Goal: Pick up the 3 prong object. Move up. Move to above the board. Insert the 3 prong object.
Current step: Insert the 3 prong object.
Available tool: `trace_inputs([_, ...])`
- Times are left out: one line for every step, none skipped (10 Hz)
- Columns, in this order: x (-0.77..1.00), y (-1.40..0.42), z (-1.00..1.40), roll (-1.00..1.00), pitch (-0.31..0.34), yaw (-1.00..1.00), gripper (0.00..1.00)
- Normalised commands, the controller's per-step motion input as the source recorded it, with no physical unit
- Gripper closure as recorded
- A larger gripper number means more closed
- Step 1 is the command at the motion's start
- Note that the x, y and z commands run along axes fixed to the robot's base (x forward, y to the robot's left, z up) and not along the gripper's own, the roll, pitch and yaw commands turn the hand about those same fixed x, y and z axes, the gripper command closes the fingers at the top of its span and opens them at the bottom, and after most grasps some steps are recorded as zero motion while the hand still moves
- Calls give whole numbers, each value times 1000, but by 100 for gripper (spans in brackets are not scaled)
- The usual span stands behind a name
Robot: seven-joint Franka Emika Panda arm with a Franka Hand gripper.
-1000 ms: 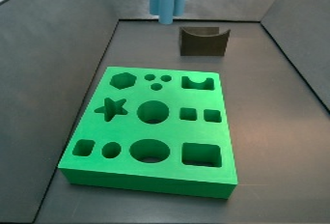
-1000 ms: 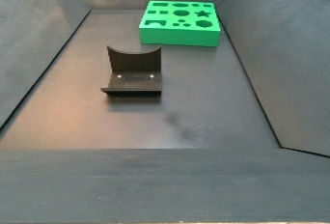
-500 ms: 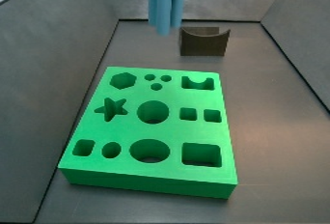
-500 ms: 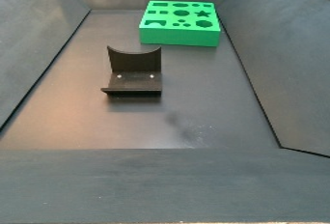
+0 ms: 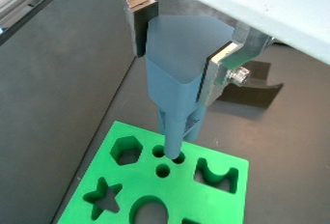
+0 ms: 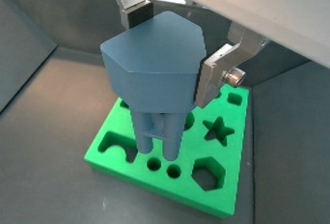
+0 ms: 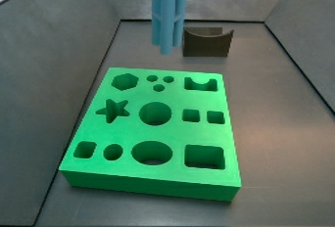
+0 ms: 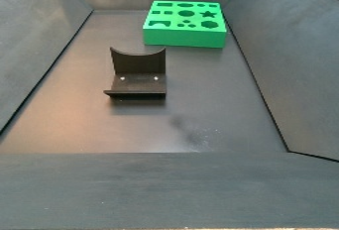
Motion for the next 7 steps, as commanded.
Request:
trace_inputs([0, 111, -331, 131, 0, 203, 100])
trace_inputs([0, 86, -411, 129, -19, 200, 100])
trace_inputs([0, 43, -443, 104, -41, 189, 100])
trace_inputs([0, 0, -363, 46, -51, 80, 100])
trace_inputs([0, 0, -311, 31, -44, 63, 100])
trace_inputs([0, -9, -300, 23, -51, 0, 100])
trace_inputs([-74, 0, -197, 43, -11, -117, 100])
